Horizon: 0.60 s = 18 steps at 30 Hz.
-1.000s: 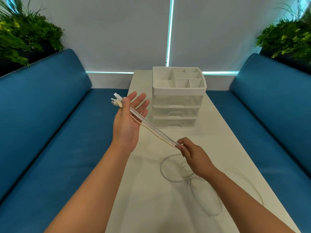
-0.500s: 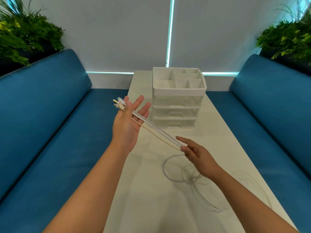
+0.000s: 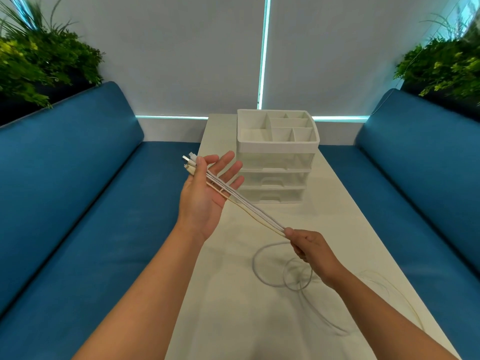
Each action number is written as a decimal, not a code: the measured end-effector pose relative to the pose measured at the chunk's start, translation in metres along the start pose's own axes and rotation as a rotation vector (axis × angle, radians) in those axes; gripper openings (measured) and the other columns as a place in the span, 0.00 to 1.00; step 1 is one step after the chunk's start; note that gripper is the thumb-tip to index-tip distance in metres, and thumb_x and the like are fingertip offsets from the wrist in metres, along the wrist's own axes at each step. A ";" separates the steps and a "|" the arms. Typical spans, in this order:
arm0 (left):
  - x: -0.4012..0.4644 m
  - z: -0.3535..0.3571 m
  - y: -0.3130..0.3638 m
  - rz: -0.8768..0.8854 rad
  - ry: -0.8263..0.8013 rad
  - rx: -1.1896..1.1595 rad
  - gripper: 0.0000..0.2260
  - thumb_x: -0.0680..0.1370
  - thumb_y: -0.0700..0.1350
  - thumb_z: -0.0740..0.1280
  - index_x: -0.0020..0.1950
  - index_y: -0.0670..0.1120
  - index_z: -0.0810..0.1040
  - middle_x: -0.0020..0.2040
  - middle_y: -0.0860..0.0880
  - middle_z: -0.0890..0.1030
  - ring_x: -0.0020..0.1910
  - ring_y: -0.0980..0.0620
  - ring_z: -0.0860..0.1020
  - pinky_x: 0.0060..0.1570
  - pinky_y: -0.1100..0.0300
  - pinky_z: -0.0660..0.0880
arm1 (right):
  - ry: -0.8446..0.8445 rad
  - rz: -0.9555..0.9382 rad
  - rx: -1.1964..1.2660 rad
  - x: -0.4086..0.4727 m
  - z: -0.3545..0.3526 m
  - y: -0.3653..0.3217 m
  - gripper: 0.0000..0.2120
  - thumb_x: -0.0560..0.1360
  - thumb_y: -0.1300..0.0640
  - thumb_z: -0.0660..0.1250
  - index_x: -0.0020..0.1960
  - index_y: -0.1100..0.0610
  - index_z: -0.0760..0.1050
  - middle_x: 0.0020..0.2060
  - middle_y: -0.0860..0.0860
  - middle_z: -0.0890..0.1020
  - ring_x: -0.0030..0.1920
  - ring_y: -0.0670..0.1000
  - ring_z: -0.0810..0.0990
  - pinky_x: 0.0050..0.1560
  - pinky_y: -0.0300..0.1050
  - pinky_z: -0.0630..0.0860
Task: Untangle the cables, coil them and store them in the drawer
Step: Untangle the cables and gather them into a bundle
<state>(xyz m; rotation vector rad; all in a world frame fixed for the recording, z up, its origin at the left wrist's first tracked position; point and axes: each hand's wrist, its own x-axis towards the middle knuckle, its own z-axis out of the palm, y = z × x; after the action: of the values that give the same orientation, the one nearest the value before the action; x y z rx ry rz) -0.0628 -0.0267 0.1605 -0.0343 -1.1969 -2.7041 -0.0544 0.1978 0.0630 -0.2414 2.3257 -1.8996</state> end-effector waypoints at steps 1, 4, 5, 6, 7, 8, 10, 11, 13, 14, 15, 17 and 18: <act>0.000 0.001 0.000 -0.012 -0.001 -0.019 0.15 0.85 0.51 0.53 0.51 0.44 0.74 0.56 0.42 0.84 0.55 0.43 0.83 0.55 0.46 0.80 | -0.002 0.011 0.022 0.000 0.001 0.001 0.25 0.73 0.44 0.69 0.30 0.57 0.60 0.25 0.48 0.61 0.26 0.45 0.58 0.27 0.32 0.60; 0.002 0.003 0.002 -0.012 -0.010 -0.056 0.16 0.84 0.53 0.54 0.47 0.44 0.74 0.52 0.40 0.85 0.52 0.44 0.84 0.57 0.46 0.79 | -0.034 0.034 0.008 0.000 0.005 -0.002 0.20 0.74 0.46 0.68 0.31 0.60 0.73 0.21 0.42 0.66 0.23 0.42 0.62 0.28 0.31 0.62; 0.002 0.004 0.003 -0.009 -0.018 -0.056 0.16 0.84 0.53 0.54 0.48 0.43 0.75 0.52 0.41 0.84 0.52 0.44 0.83 0.58 0.46 0.79 | -0.046 0.038 -0.013 0.001 0.006 -0.001 0.17 0.76 0.49 0.66 0.36 0.61 0.78 0.20 0.41 0.70 0.23 0.40 0.66 0.29 0.29 0.63; 0.002 0.004 0.004 -0.008 -0.028 -0.050 0.17 0.84 0.53 0.54 0.50 0.43 0.75 0.52 0.41 0.84 0.53 0.44 0.83 0.59 0.46 0.78 | -0.050 0.038 -0.034 0.001 0.007 -0.003 0.15 0.77 0.52 0.65 0.40 0.62 0.80 0.22 0.40 0.73 0.25 0.38 0.69 0.31 0.28 0.64; 0.002 0.004 0.005 -0.010 -0.039 -0.040 0.16 0.84 0.53 0.54 0.52 0.43 0.76 0.53 0.42 0.84 0.54 0.45 0.83 0.60 0.46 0.77 | -0.050 0.025 -0.062 0.003 0.007 -0.001 0.14 0.78 0.53 0.64 0.42 0.61 0.81 0.23 0.39 0.74 0.27 0.38 0.70 0.33 0.28 0.65; 0.002 0.004 0.005 -0.013 -0.052 -0.028 0.16 0.84 0.52 0.54 0.54 0.44 0.76 0.55 0.43 0.84 0.55 0.45 0.82 0.62 0.46 0.76 | -0.044 0.012 -0.096 0.004 0.008 0.000 0.14 0.79 0.52 0.64 0.41 0.60 0.81 0.25 0.40 0.74 0.28 0.39 0.70 0.35 0.30 0.66; 0.001 0.005 0.004 -0.013 -0.082 0.001 0.15 0.85 0.50 0.53 0.59 0.45 0.75 0.59 0.46 0.83 0.58 0.46 0.81 0.63 0.46 0.75 | -0.027 -0.002 -0.206 0.009 0.008 0.003 0.15 0.79 0.49 0.63 0.38 0.55 0.79 0.27 0.43 0.72 0.30 0.42 0.69 0.38 0.37 0.67; 0.001 0.005 0.004 -0.006 -0.092 0.018 0.14 0.85 0.49 0.53 0.61 0.46 0.74 0.61 0.47 0.82 0.59 0.46 0.81 0.64 0.46 0.74 | -0.023 0.001 -0.278 0.013 0.009 0.007 0.16 0.79 0.47 0.62 0.36 0.53 0.77 0.28 0.46 0.73 0.31 0.44 0.70 0.39 0.40 0.68; 0.001 0.005 0.003 0.019 -0.088 0.040 0.12 0.85 0.48 0.53 0.62 0.47 0.73 0.62 0.48 0.81 0.60 0.46 0.80 0.65 0.47 0.73 | -0.005 0.003 -0.354 0.018 0.009 0.009 0.16 0.80 0.47 0.61 0.36 0.53 0.76 0.29 0.48 0.74 0.33 0.46 0.73 0.40 0.42 0.70; 0.001 0.006 0.003 0.031 -0.079 0.043 0.12 0.85 0.47 0.53 0.61 0.47 0.73 0.62 0.48 0.81 0.60 0.45 0.81 0.64 0.47 0.74 | 0.005 -0.004 -0.352 0.019 0.010 0.007 0.16 0.80 0.48 0.61 0.38 0.54 0.76 0.29 0.47 0.74 0.33 0.47 0.72 0.39 0.40 0.70; 0.001 0.006 0.004 0.040 -0.071 0.037 0.11 0.85 0.47 0.53 0.59 0.47 0.73 0.62 0.48 0.82 0.59 0.45 0.81 0.64 0.48 0.74 | 0.012 -0.017 -0.347 0.019 0.011 0.005 0.16 0.80 0.48 0.60 0.39 0.56 0.77 0.29 0.46 0.74 0.32 0.45 0.72 0.37 0.37 0.69; 0.002 0.007 0.007 0.055 -0.047 -0.013 0.10 0.85 0.46 0.53 0.54 0.46 0.73 0.57 0.47 0.83 0.55 0.46 0.83 0.62 0.48 0.76 | 0.017 -0.043 -0.312 0.019 0.011 -0.001 0.16 0.81 0.50 0.60 0.43 0.57 0.79 0.27 0.42 0.74 0.31 0.40 0.71 0.35 0.31 0.67; 0.003 0.007 0.009 0.064 -0.033 -0.050 0.10 0.85 0.46 0.53 0.52 0.46 0.73 0.54 0.47 0.84 0.53 0.47 0.83 0.61 0.48 0.76 | 0.004 -0.042 -0.263 0.019 0.011 -0.002 0.16 0.81 0.50 0.59 0.43 0.58 0.79 0.26 0.40 0.74 0.30 0.38 0.71 0.35 0.29 0.67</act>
<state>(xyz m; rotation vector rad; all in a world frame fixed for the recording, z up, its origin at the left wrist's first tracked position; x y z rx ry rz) -0.0646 -0.0278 0.1721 -0.1227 -1.1174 -2.6879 -0.0704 0.1834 0.0630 -0.3147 2.5897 -1.6076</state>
